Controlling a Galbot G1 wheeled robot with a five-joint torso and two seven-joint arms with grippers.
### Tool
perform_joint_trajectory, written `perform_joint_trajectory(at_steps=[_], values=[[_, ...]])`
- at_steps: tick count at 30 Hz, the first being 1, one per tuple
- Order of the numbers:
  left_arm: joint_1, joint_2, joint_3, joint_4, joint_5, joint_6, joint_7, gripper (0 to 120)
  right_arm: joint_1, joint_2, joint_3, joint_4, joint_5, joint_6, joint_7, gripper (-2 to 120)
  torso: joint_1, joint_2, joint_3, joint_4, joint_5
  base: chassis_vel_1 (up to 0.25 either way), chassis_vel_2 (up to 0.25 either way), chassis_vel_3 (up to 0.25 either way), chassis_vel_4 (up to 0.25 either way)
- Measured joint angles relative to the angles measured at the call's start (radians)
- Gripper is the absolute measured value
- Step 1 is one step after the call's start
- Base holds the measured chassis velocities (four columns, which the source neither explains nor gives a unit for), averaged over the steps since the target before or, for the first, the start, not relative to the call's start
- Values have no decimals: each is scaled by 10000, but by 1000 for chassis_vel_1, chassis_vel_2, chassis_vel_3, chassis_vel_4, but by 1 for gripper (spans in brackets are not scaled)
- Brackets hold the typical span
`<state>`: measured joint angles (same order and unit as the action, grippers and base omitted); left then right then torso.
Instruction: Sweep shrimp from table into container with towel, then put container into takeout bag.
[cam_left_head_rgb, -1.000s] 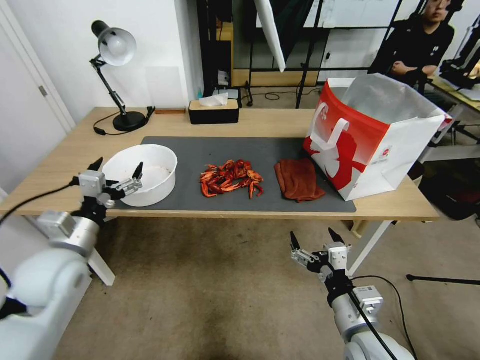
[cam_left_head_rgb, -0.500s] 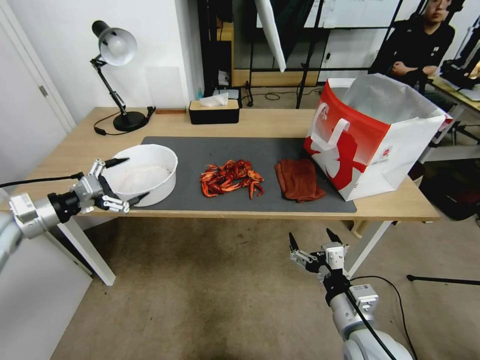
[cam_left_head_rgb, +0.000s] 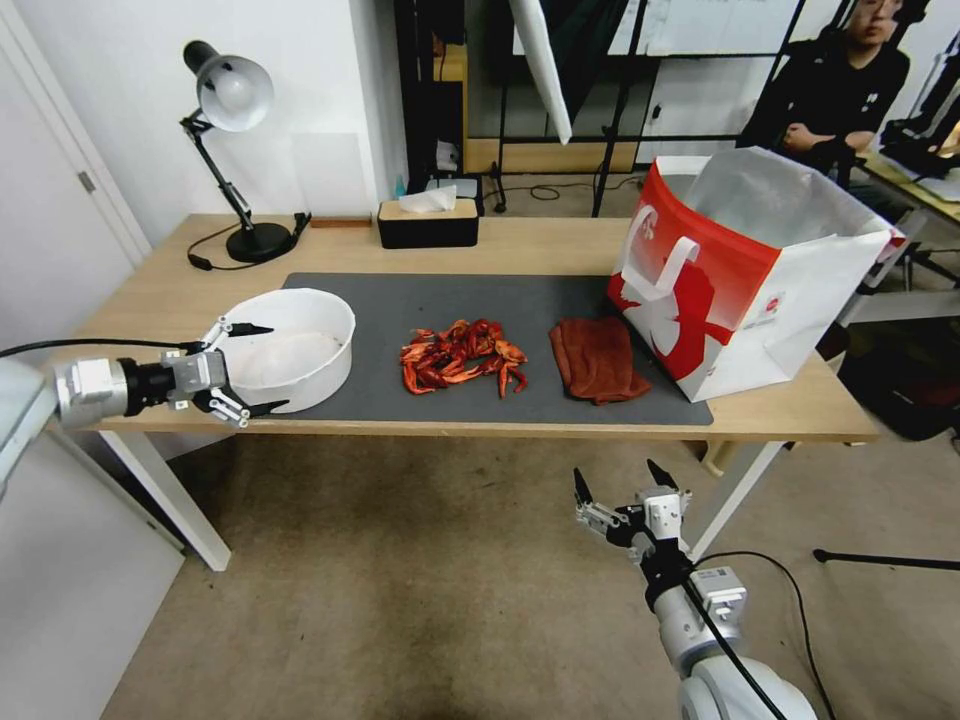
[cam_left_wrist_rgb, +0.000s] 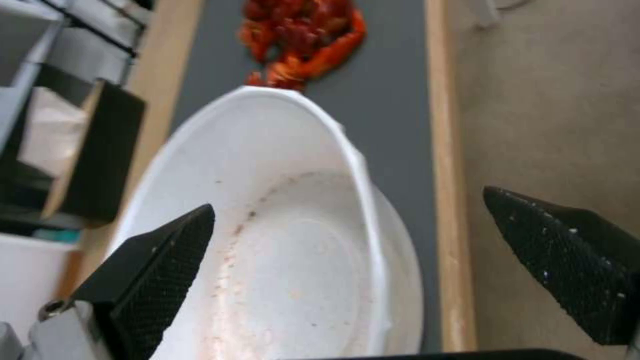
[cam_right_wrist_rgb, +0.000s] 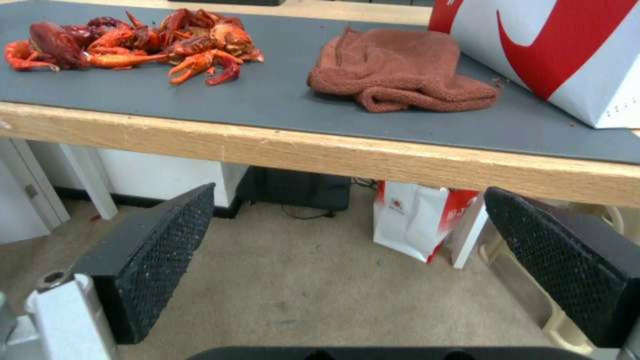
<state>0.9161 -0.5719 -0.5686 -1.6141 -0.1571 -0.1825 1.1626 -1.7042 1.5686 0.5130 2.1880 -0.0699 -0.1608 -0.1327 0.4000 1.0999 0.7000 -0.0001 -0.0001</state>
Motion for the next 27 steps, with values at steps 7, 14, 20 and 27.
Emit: perform_joint_trajectory(at_steps=[7,14,20,27], values=[[-1582,444,1723,701,530,-239,786,100,-40,14,35,-52,-18,139,6,100,0,0,0,0,-1,0,0,0,0],[-2318,583,2334,946,1063,-441,1061,100,-21,16,37,-165,-20,195,-3,100,-1,0,0,2,1,0,0,0,0],[-2981,610,2968,1161,1351,-587,1149,100,10,36,-3,-289,-73,235,-5,100,-1,0,0,1,2,0,0,0,0],[-3497,549,3552,1525,1516,-697,1358,90,4,19,5,-358,-104,275,-6,100,0,0,0,1,1,0,0,0,0]])
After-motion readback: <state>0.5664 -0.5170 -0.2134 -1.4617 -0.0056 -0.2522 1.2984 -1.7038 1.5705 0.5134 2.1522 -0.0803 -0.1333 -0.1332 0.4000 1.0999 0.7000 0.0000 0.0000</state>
